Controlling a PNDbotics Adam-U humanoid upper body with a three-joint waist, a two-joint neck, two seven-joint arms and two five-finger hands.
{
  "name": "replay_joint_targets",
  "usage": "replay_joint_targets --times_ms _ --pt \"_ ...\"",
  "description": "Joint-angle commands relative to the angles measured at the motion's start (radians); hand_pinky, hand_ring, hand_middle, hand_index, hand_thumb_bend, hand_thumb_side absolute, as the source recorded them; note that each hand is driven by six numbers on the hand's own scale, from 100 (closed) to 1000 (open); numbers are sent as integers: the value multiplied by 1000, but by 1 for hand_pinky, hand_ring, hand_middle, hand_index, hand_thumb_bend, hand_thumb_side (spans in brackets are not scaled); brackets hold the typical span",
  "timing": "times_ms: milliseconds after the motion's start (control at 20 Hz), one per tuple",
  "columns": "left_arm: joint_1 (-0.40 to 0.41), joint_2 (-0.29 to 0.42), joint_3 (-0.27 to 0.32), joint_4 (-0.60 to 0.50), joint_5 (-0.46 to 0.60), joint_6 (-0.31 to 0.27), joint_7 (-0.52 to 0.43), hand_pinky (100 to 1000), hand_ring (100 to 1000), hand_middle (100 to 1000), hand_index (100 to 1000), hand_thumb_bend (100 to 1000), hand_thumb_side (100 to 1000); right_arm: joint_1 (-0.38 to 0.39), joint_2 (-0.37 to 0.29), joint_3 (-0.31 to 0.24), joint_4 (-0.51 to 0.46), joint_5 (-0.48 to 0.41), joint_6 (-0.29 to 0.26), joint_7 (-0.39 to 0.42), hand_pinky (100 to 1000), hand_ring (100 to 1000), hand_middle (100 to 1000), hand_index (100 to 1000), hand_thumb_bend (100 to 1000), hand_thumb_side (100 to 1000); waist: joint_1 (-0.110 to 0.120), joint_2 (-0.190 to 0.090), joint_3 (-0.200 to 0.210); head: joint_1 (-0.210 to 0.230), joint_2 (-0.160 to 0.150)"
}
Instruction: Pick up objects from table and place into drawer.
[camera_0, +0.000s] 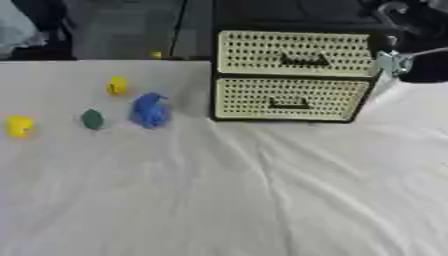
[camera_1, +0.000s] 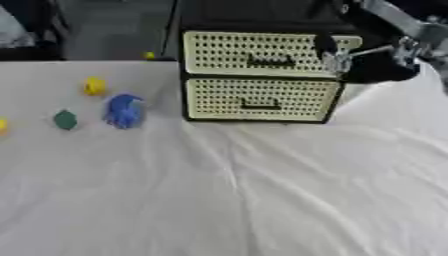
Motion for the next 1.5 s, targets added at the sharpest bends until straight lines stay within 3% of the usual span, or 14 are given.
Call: replay_joint_targets --times_ms 50,200,250,300,400,650,1000,1250,1500 --pt "-16 15 5 -16 7 1 6 724 793 860 972 439 933 -23 -7 3 -15 -3 3 26 100 100 100 803 100 100 2 -25 2 -6 -3" --pt "-20 13 3 -16 11 0 6 725 794 861 977 432 942 -31 3 17 -15 -10 3 55 100 100 100 807 100 100 2 -26 2 -13 6" --pt "-21 12 3 -16 13 0 6 725 794 861 979 432 945 -33 7 21 -15 -14 4 65 100 100 100 802 229 153 2 -27 2 -15 8" --pt "-22 12 2 -16 15 -1 6 725 794 861 980 430 944 -36 12 27 -15 -24 4 71 100 100 100 800 303 253 2 -27 2 -17 11" --pt "-23 10 1 -16 18 -2 6 725 794 861 980 427 943 -37 16 38 -15 -45 4 82 100 100 100 800 345 292 2 -29 3 -19 12" --pt "-25 9 0 -16 24 -3 5 724 794 861 980 414 952 -47 28 63 -15 -45 -8 118 100 100 100 794 315 263 2 -30 5 -27 8" --pt "-32 1 -5 -16 33 -1 9 724 794 860 978 363 964 -64 85 87 -15 65 -11 138 100 100 100 832 358 307 3 -24 8 -34 5" --pt "-39 -2 -10 -16 37 1 8 723 794 859 974 338 968 -69 105 88 -6 84 28 176 100 100 100 829 368 291 2 -18 12 -40 18" --pt "-43 -5 -12 -16 40 0 6 723 794 859 971 327 968 -85 114 92 66 36 69 176 100 100 100 825 379 268 0 -16 18 -74 33"
